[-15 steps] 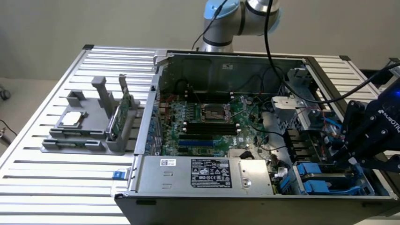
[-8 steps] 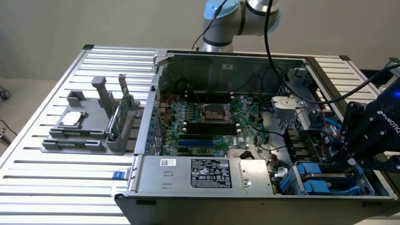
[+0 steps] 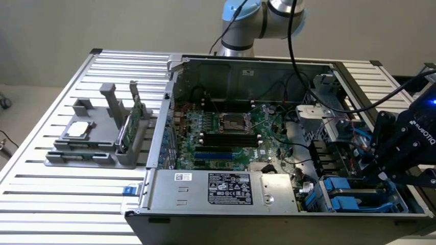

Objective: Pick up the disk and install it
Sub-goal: 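Insert the first disk wire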

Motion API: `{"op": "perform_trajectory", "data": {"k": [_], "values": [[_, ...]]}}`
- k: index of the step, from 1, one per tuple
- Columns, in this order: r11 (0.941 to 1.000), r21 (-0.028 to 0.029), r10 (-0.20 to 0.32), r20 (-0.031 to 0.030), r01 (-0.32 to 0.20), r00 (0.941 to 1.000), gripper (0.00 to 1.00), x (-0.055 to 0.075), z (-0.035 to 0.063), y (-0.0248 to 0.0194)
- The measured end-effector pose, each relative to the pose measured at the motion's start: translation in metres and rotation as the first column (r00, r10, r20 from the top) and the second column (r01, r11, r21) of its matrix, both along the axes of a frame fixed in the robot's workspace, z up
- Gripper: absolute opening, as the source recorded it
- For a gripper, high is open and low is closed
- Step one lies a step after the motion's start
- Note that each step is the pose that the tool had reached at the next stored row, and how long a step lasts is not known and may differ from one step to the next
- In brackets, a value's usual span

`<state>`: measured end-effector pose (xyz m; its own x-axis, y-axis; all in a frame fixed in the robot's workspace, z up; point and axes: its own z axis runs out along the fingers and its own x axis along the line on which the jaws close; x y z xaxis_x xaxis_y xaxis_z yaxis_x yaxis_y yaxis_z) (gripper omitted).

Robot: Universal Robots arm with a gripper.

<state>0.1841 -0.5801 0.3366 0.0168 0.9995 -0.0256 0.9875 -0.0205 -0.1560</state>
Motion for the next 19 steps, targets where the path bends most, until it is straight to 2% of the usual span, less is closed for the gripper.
{"op": "perform_trajectory", "data": {"k": [14, 19], "values": [[0.9999, -0.0133, -0.002, -0.0023, 0.002, 1.0, 0.17, 0.0, -0.0012, 0.0012], [0.9999, -0.0146, -0.002, -0.0058, 0.002, 1.0, 0.17, 0.0008, -0.0019, 0.0012]]}}
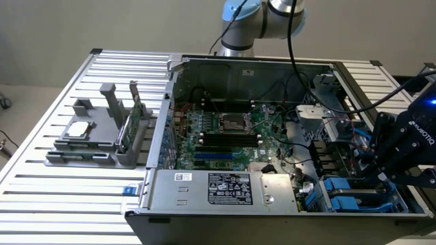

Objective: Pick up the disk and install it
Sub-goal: 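Insert the first disk wire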

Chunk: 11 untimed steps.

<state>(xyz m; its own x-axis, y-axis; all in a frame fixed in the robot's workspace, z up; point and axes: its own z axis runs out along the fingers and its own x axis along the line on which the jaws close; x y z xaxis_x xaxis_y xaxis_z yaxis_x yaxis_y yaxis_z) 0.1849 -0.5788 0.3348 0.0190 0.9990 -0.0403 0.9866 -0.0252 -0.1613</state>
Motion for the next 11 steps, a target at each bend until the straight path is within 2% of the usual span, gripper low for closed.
{"op": "perform_trajectory", "data": {"k": [7, 11], "values": [[1.0, -0.0004, 0.0, -0.0073, 0.0, 1.0, 0.17, 0.0041, -0.0005, 0.0], [1.0, -0.0008, 0.0, -0.0081, 0.0, 1.0, 0.17, 0.0041, -0.0019, -0.0001]]}}
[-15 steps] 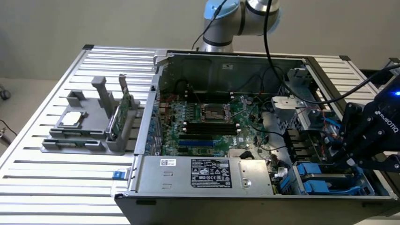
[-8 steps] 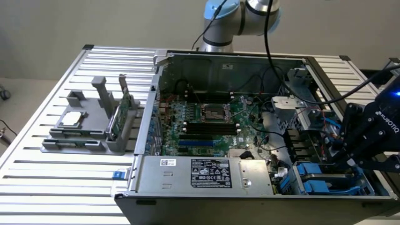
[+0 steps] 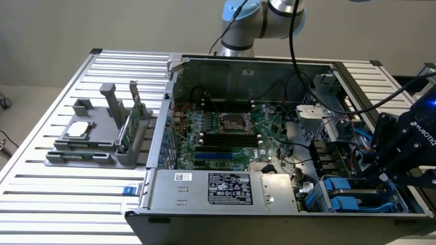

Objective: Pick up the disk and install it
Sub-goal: 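Insert the first disk wire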

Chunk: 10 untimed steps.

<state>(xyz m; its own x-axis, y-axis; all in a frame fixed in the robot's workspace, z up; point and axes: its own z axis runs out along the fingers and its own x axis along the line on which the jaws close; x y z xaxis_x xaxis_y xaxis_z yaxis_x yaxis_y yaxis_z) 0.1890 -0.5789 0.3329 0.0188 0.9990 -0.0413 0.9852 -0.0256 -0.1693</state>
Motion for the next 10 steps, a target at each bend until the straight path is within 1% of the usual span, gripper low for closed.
{"op": "perform_trajectory", "data": {"k": [10], "values": [[1.0, 0.0005, 0.0, 0.0002, 0.0, 1.0, 0.17, -0.0011, -0.0015, 0.0]]}}
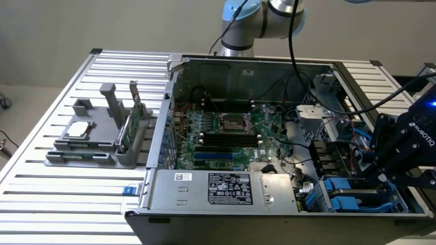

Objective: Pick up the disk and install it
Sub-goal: 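Insert the first disk wire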

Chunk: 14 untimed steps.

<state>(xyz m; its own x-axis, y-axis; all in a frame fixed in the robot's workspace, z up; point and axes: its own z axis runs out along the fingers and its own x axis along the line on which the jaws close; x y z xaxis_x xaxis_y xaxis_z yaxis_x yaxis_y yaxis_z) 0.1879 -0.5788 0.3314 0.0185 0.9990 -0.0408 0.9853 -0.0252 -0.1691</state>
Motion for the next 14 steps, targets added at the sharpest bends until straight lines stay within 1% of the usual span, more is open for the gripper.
{"op": "perform_trajectory", "data": {"k": [3, 4, 5, 6, 14], "values": [[1.0, 0.0, 0.0, -0.0001, 0.0, 1.0, 0.19, -0.001, 0.0, 0.0], [1.0, -0.0003, 0.0, -0.0001, 0.0, 1.0, 0.25, -0.001, 0.0003, 0.0], [1.0, -0.0004, 0.0, -0.0001, 0.0, 1.0, 0.25, -0.001, 0.0014, 0.0], [1.0, -0.0003, 0.0, -0.0001, 0.0, 1.0, 0.31, -0.001, 0.0046, 0.0], [1.0, -0.0003, 0.0, 0.0, 0.0, 1.0, 0.31, -0.001, 0.0405, 0.0]]}}
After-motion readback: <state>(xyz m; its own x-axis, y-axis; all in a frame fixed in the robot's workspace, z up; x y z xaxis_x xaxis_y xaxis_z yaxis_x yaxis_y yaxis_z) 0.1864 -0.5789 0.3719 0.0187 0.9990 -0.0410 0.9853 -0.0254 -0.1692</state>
